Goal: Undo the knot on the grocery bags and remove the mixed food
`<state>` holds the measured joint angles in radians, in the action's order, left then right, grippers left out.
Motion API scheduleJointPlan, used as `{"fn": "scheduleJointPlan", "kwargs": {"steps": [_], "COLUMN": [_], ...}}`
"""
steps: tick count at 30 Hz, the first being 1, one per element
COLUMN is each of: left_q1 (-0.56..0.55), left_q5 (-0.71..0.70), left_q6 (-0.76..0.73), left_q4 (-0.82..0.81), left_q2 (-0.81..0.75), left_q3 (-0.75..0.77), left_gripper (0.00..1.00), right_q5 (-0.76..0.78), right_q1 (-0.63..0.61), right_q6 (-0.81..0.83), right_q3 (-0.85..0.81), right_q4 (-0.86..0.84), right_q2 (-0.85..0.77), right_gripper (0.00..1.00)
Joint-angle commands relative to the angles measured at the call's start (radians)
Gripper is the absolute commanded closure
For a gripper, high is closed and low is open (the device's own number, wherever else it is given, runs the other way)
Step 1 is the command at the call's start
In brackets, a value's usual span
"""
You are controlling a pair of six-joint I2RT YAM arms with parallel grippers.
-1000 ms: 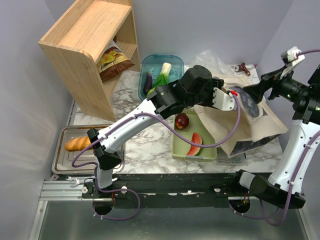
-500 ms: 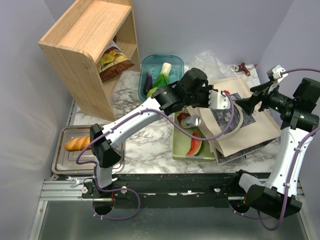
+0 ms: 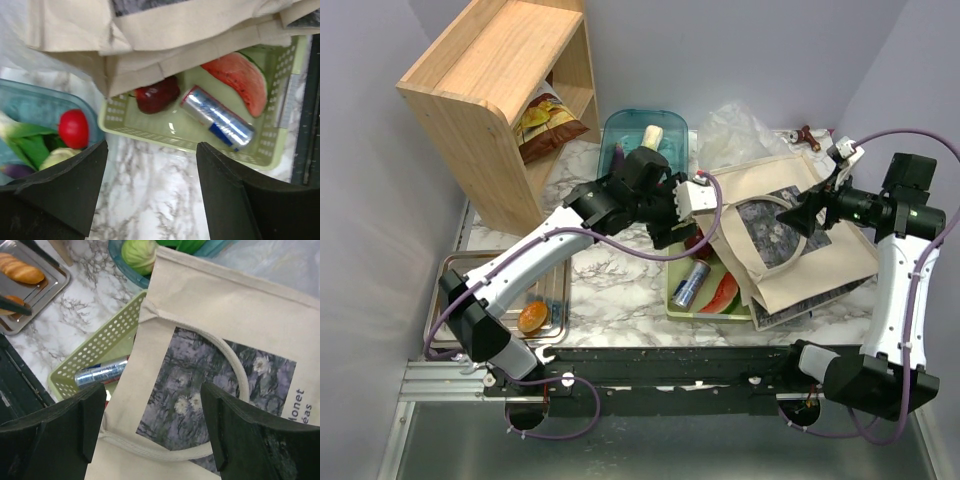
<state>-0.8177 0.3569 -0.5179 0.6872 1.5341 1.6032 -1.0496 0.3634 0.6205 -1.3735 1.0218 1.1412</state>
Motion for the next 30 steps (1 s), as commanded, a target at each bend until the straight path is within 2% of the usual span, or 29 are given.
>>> {"fn": "scheduleJointPlan", "kwargs": {"steps": [1,6,11,16,21,30], "left_q1": [-0.084,-0.194,-0.222,-0.231,-0.229,-0.212], "left_q5": [-0.106,-0.224,-0.321,-0.410,-0.401,-0.392], "left_q6": [0.211,0.423,0.612,0.678,0.718,0.766], "left_q4": [0.096,0.186,0.183,0.150,0.161,0.181], "left_q2": [0.063,0.190,0.317,0.412,0.523,0.662], "left_q3": [0.009,0.019,0.046,0.079,0.151,0.219], "left_gripper": [0.29,0.31,0.31,0.28,0.28,0.35], "right_q5": [0.116,0.206,0.262,0.274,0.293,0.300], "right_q1": [-0.018,-0.018,-0.018,-0.018,-0.018,-0.018], "right_q6": [-0.113,-0.231,-0.323,-0.366,-0.374,-0.342], "right_q3": [0.032,0.056,0.038,0.027,0.027,0.024], "right_q4": [-0.005,-0.105,-0.130,-0.130,-0.125,-0.087], "right_q2": [0.000,-0.006,0.005,-0.004,-0.008,-0.029], "right_gripper": [0.18,0.18,0.18,0.17,0.17,0.17]}}
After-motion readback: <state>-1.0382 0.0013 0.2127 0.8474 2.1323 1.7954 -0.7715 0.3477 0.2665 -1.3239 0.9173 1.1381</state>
